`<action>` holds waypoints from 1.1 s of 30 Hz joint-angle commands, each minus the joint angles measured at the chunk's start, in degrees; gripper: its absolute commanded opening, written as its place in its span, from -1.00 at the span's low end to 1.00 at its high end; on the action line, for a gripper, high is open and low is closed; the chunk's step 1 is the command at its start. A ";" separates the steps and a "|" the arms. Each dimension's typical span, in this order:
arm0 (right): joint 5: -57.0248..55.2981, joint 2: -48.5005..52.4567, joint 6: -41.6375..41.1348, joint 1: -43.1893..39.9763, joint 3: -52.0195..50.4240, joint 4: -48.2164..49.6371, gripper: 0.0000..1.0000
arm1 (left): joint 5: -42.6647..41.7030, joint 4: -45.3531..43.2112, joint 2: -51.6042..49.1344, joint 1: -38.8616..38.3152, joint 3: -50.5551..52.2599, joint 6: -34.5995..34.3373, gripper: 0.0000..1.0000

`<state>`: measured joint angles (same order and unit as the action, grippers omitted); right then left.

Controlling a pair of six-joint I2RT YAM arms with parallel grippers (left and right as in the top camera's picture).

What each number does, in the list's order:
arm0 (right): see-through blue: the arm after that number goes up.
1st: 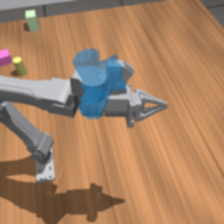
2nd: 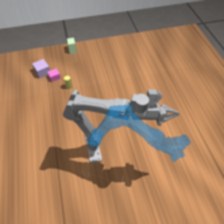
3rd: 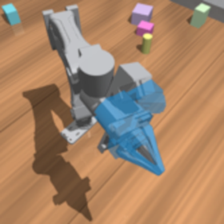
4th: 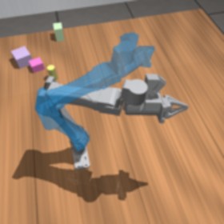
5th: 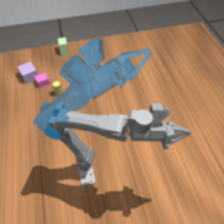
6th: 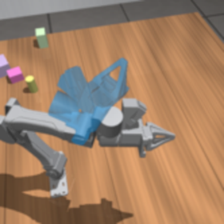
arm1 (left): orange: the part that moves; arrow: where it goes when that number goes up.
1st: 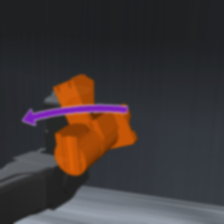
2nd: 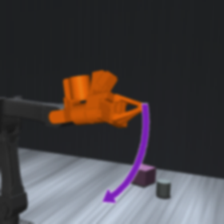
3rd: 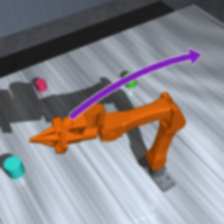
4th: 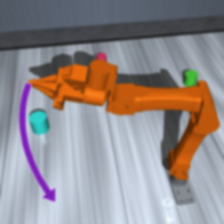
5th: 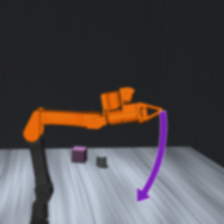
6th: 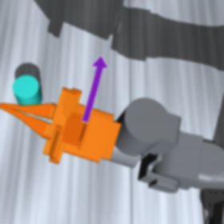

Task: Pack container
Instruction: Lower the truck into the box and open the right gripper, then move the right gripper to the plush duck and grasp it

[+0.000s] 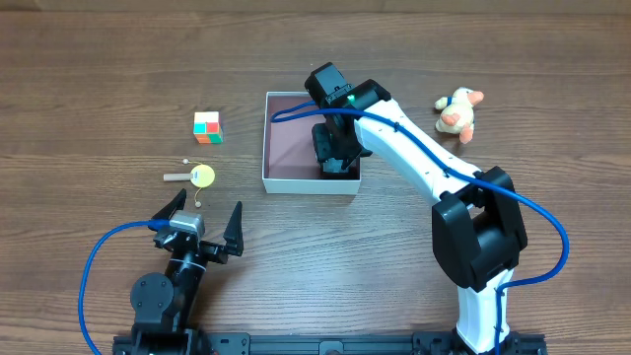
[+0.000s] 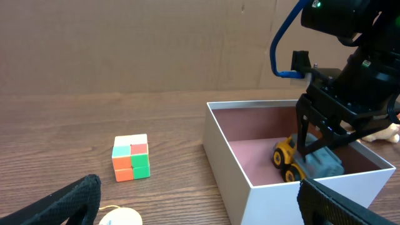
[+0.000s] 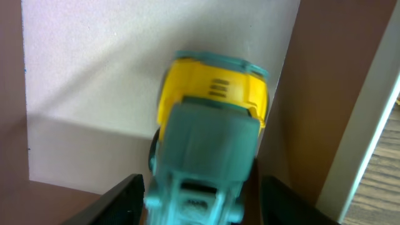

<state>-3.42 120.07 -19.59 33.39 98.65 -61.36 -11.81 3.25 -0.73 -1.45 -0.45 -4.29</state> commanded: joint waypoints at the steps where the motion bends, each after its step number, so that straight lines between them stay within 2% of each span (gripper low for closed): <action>1: -0.74 -0.46 -0.42 -0.17 3.54 -0.74 0.32 | -0.24 -0.07 0.48 0.35 0.17 0.46 1.00; 4: -0.81 -0.46 -0.37 -0.17 6.56 -2.71 0.34 | -0.24 -0.07 0.48 0.35 0.17 0.44 1.00; 6: -0.85 -0.46 -0.31 -0.20 9.42 -4.46 0.43 | -0.24 -0.07 0.48 0.35 0.17 0.46 1.00; 11: -1.81 -0.46 1.22 -1.29 20.65 -11.72 0.75 | -0.24 -0.07 0.48 0.35 0.17 0.46 1.00; 13: -2.38 -0.48 4.37 -2.54 28.17 -16.61 1.00 | -0.24 -0.07 0.48 0.35 0.17 0.46 1.00; 19: -4.66 -0.48 12.28 -8.98 46.42 -31.32 1.00 | -0.24 -0.07 0.48 0.35 0.17 0.46 1.00; 21: -2.25 -0.48 12.35 -11.80 50.14 -35.74 1.00 | -0.24 -0.07 0.48 0.35 0.17 0.46 1.00; 24: 1.73 -1.03 12.37 -14.27 50.23 -35.69 1.00 | -0.24 -0.07 0.48 0.35 0.17 0.44 1.00; 28: 1.64 -0.66 12.02 -17.55 48.92 -35.04 1.00 | -0.24 -0.07 0.48 0.35 0.17 0.44 1.00; 33: -10.99 -0.35 -2.38 -23.04 43.47 -33.07 1.00 | -0.24 -0.07 0.48 0.35 0.17 0.46 1.00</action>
<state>-5.37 119.74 -11.70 14.48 145.88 -95.29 -11.81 3.25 -0.73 -1.45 -0.45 -4.29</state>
